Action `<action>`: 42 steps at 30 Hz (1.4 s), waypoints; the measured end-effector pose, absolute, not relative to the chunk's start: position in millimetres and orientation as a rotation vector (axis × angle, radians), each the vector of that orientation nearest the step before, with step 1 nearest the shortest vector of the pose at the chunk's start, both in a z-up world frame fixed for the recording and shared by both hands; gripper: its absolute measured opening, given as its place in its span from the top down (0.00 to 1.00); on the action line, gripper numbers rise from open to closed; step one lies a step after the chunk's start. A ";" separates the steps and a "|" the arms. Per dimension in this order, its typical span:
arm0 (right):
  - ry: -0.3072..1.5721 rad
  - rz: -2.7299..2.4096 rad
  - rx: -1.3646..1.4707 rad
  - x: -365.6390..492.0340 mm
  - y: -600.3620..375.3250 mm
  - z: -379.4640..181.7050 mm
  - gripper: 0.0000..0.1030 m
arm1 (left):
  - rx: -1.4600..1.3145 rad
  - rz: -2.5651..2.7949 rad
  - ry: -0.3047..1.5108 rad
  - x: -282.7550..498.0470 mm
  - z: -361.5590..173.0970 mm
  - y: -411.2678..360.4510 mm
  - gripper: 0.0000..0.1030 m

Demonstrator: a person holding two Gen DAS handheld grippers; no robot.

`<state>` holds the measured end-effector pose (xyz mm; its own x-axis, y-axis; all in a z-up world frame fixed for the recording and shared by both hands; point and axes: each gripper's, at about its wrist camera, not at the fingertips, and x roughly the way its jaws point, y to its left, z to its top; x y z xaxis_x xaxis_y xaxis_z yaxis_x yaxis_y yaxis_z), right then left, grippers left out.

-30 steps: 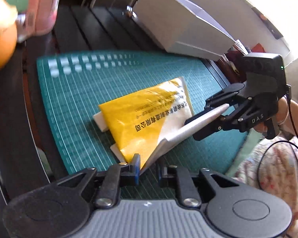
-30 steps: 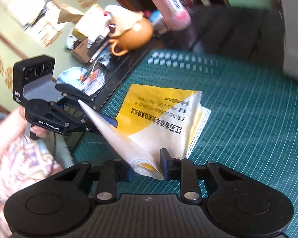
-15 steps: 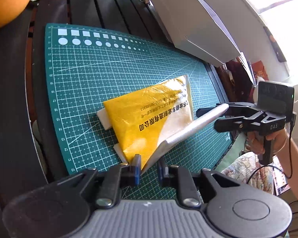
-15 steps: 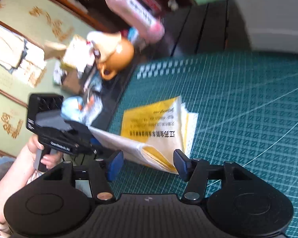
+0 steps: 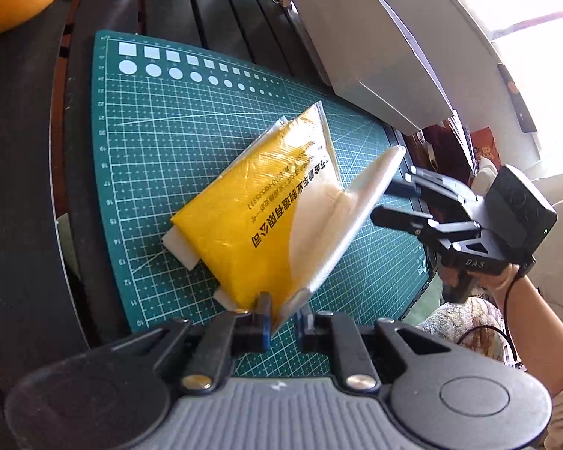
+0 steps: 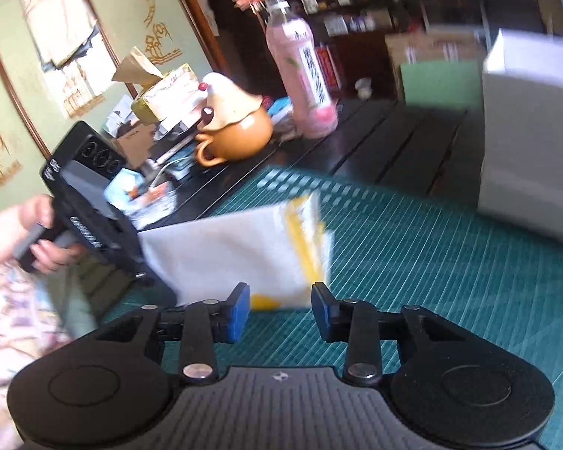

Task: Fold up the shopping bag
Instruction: 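Press the new fold flat with the right gripper beside the left gripper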

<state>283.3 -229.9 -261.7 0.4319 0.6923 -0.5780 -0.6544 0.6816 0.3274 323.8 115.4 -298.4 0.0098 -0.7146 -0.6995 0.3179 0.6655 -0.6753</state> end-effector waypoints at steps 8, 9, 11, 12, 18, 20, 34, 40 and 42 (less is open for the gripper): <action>0.789 0.975 -0.012 311.1 -217.2 -267.2 0.69 | -0.404 -0.842 1.348 327.2 -303.0 119.8 0.88; 0.811 0.972 0.030 312.8 -221.1 -268.9 0.70 | -0.404 -0.841 1.349 327.1 -303.0 120.3 0.88; 0.858 0.950 0.099 313.7 -226.7 -271.7 0.74 | -0.402 -0.838 1.351 326.9 -303.1 121.3 0.88; 0.886 0.938 0.134 313.3 -229.4 -272.8 0.74 | -0.398 -0.835 1.351 326.4 -302.5 121.3 0.87; 1.117 0.871 0.331 295.7 -238.5 -274.9 0.78 | -0.308 -0.784 1.329 315.6 -290.2 112.3 0.85; 1.190 0.849 0.389 289.2 -239.9 -275.9 0.78 | -0.321 -0.758 1.338 315.3 -290.1 110.4 0.85; 1.242 0.468 0.870 300.2 -254.1 -305.7 0.76 | -0.468 -0.727 1.405 333.0 -303.7 121.5 0.88; 0.908 0.429 0.393 272.2 -231.5 -247.1 0.64 | -0.491 -0.731 1.412 337.6 -307.4 119.8 0.88; 0.808 0.454 0.214 257.4 -216.4 -233.0 0.65 | -0.493 -0.732 1.413 338.5 -308.0 118.9 0.88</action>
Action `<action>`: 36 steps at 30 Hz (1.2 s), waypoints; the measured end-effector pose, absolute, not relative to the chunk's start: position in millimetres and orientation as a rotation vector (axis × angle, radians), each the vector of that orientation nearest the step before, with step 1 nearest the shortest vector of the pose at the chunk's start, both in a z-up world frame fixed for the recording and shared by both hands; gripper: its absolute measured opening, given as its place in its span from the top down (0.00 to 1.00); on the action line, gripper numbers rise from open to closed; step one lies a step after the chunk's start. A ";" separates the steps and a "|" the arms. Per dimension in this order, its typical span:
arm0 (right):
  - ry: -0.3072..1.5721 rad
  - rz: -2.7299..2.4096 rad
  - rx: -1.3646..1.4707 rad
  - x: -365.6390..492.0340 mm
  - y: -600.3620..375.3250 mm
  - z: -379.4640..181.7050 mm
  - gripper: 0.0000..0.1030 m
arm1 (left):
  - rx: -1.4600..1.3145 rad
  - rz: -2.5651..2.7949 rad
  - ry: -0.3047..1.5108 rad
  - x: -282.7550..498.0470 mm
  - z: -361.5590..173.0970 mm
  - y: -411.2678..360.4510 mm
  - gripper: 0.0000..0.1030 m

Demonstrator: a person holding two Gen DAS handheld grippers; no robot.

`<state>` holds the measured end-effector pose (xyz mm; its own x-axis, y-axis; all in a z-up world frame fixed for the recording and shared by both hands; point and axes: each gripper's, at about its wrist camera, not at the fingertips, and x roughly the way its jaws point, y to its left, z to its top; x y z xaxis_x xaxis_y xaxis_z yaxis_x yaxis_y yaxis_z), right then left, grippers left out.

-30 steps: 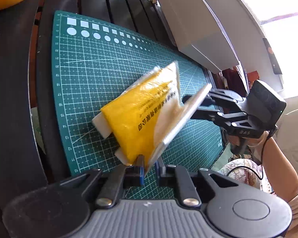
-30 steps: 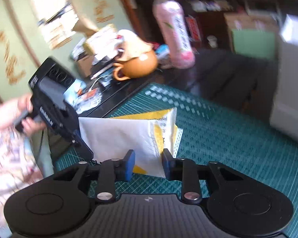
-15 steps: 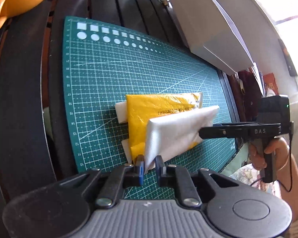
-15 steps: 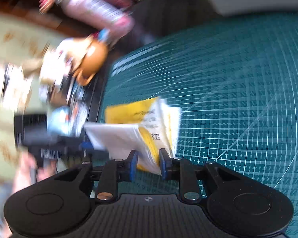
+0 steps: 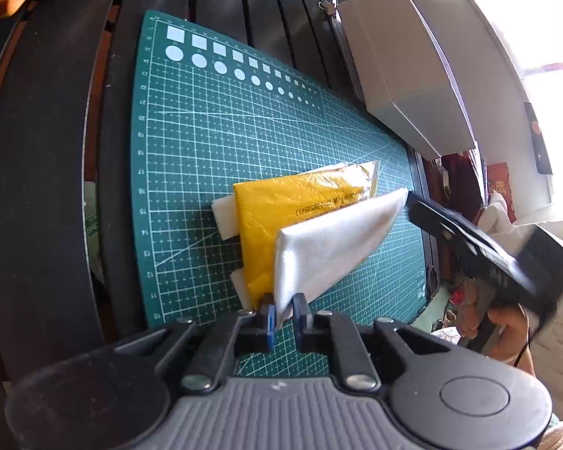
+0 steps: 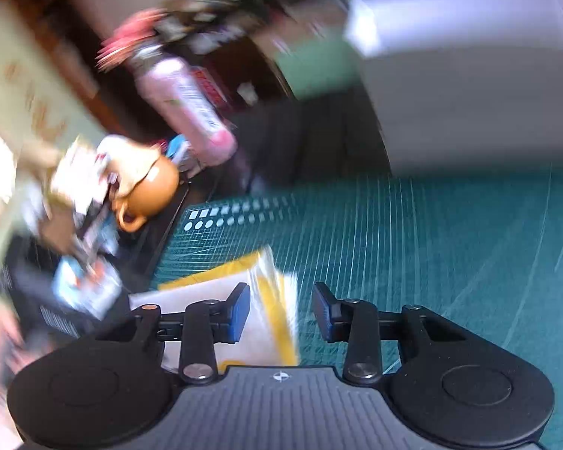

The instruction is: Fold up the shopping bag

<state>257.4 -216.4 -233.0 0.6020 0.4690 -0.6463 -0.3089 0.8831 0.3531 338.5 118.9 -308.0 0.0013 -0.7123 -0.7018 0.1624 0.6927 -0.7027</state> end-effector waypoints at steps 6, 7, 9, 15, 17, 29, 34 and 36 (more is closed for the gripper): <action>0.607 0.575 -0.227 214.9 -151.6 -218.5 0.74 | -0.498 -0.736 1.412 339.5 -309.3 120.0 0.88; 0.626 0.583 -0.225 217.5 -144.4 -224.3 0.77 | -0.502 -0.737 1.412 339.8 -309.9 120.3 0.88; 0.655 0.586 -0.214 226.0 -136.7 -232.1 0.79 | -0.509 -0.738 1.413 339.7 -311.0 121.5 0.88; 0.726 0.601 -0.188 252.1 -115.2 -260.8 0.76 | -0.513 -0.735 1.417 340.5 -313.8 121.6 0.92; 0.730 0.611 -0.194 254.9 -110.2 -264.7 0.76 | -0.514 -0.735 1.418 340.9 -314.5 121.6 0.92; 0.858 0.621 -0.243 273.4 -95.9 -263.9 0.75 | -0.384 -0.636 1.210 323.1 -257.1 138.0 0.60; 0.912 0.607 -0.219 281.5 -93.9 -262.5 0.75 | -0.513 -0.591 1.156 328.5 -251.6 146.4 0.61; 0.933 0.600 -0.207 284.4 -93.5 -261.9 0.75 | -0.524 -0.597 1.164 330.9 -254.5 138.5 0.62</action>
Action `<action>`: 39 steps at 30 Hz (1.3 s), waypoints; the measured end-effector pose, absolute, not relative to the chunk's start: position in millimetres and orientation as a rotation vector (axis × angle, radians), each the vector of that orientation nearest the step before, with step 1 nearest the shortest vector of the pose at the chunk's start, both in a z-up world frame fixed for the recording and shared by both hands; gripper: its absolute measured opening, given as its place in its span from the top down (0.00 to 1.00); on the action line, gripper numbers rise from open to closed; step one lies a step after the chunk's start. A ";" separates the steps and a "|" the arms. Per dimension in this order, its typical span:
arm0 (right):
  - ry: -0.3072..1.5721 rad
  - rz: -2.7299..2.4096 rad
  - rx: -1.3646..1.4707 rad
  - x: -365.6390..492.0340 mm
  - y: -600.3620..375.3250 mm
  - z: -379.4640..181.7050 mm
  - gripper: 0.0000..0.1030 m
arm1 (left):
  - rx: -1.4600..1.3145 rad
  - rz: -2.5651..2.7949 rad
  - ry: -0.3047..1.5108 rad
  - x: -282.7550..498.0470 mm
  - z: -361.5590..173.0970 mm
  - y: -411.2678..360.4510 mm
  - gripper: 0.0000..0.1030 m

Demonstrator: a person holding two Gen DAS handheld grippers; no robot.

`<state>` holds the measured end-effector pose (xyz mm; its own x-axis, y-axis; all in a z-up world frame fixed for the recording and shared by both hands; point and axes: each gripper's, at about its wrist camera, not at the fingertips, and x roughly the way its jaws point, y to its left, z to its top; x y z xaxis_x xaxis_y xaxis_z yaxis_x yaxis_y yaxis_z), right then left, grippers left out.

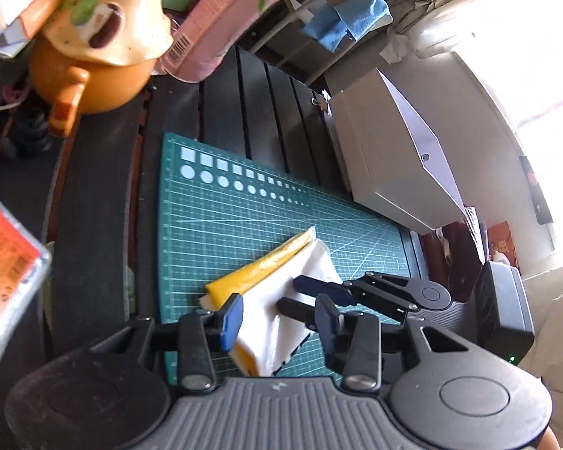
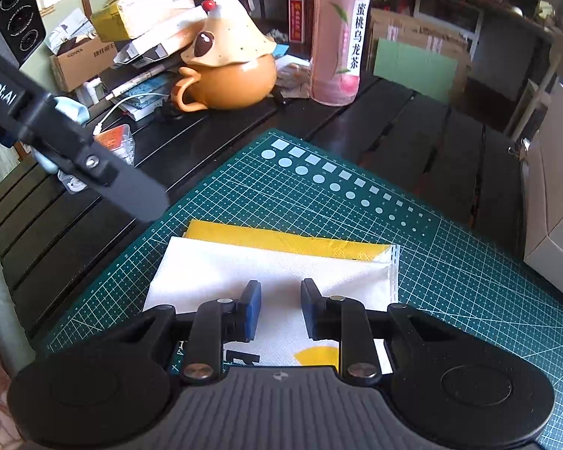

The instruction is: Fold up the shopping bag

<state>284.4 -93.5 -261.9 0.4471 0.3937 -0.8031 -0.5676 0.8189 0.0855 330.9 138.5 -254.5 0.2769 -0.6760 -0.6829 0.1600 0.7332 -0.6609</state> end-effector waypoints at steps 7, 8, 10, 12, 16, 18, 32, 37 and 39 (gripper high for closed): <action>0.969 0.594 -0.144 291.5 -97.6 -261.0 0.75 | -0.420 -0.517 1.255 339.4 -275.8 108.1 0.82; 0.977 0.593 -0.122 293.3 -99.5 -260.9 0.75 | -0.409 -0.507 1.257 340.0 -276.3 107.1 0.84; 0.992 0.592 -0.071 297.2 -104.5 -260.9 0.75 | -0.377 -0.493 1.261 340.8 -276.4 104.3 0.87; 1.008 0.589 -0.004 301.8 -111.2 -260.9 0.75 | -0.311 -0.475 1.254 339.5 -274.8 98.0 0.98; 1.030 0.599 0.110 307.8 -125.0 -258.2 0.76 | -0.225 -0.454 1.246 337.8 -272.7 87.6 0.97; 1.024 0.596 0.146 307.7 -132.2 -251.3 0.72 | -0.225 -0.460 1.244 337.4 -274.3 89.1 0.97; 0.423 0.348 -0.198 209.0 -120.6 -156.8 0.00 | -0.262 -0.486 1.254 338.3 -275.9 96.1 0.97; 0.563 0.377 -0.103 224.8 -116.1 -161.8 0.07 | -0.280 -0.487 1.258 338.6 -276.6 98.1 0.97; 0.587 0.387 -0.126 229.6 -111.4 -165.1 0.09 | -0.277 -0.490 1.257 338.9 -276.5 98.1 0.97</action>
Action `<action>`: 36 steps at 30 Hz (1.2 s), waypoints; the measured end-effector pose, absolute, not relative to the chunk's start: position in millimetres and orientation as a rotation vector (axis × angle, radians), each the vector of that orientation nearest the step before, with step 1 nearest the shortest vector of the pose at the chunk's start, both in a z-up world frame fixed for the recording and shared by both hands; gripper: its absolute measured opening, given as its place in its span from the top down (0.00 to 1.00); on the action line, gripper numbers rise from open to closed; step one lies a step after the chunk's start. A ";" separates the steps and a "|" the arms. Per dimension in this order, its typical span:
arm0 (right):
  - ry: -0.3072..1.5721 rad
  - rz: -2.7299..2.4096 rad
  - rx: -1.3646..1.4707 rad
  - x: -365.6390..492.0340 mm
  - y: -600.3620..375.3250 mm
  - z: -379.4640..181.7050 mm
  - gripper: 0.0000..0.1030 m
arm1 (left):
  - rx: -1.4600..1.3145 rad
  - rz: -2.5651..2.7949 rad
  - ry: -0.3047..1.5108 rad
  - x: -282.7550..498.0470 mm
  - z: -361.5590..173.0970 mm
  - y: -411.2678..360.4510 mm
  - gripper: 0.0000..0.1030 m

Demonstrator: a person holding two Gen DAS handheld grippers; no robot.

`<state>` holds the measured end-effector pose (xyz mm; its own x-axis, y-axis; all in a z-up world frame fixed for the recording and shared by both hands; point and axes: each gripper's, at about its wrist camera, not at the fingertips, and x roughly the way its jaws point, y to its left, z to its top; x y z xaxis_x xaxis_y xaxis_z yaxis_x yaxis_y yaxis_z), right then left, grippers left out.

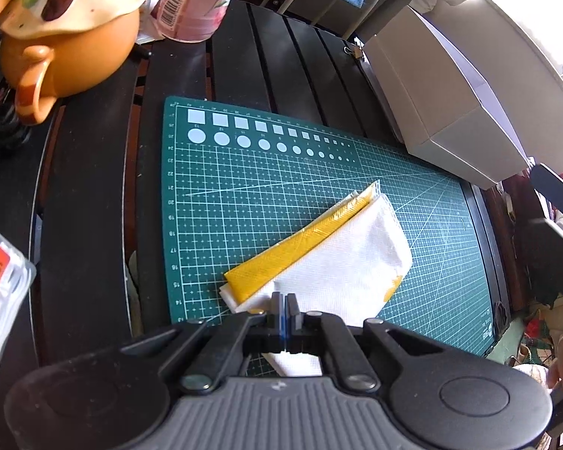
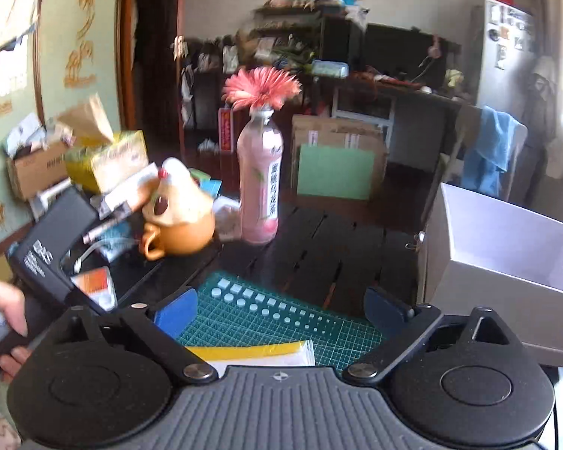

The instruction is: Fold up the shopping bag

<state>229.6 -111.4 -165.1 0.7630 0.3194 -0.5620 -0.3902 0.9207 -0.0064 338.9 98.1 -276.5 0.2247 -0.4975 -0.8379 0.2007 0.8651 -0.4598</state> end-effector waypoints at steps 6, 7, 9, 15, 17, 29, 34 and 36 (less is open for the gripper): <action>0.868 0.431 0.043 258.4 -114.6 -189.7 0.55 | -0.281 -0.497 1.258 338.5 -276.6 99.1 0.97; 0.949 0.423 0.085 266.6 -115.5 -198.9 0.76 | -0.282 -0.497 1.258 338.4 -276.6 99.1 0.97; 1.030 0.407 0.087 272.7 -113.1 -212.8 0.91 | -0.283 -0.498 1.257 338.1 -276.6 99.2 0.97; 1.193 0.359 -0.077 290.4 -82.2 -237.9 0.94 | -0.291 -0.499 1.262 338.1 -277.4 99.8 0.97; 1.239 0.359 -0.133 298.3 -75.5 -243.9 0.96 | -0.288 -0.498 1.262 338.2 -277.0 99.5 0.97; 1.440 0.362 -0.170 332.2 -71.9 -250.5 0.98 | -0.404 -0.575 1.270 330.3 -252.3 105.8 0.81; 1.451 0.360 -0.162 331.6 -74.3 -250.5 0.98 | -0.251 -0.545 1.325 322.5 -260.7 78.5 0.82; 1.457 0.359 -0.156 331.0 -76.0 -250.7 0.98 | -0.200 -0.520 1.333 320.8 -263.4 71.0 0.86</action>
<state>331.0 -76.0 -250.7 0.0717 0.1433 -0.9871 -0.3312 0.9369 0.1119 320.8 71.0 -263.4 0.1425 -0.4686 -0.8718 0.2450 0.8701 -0.4277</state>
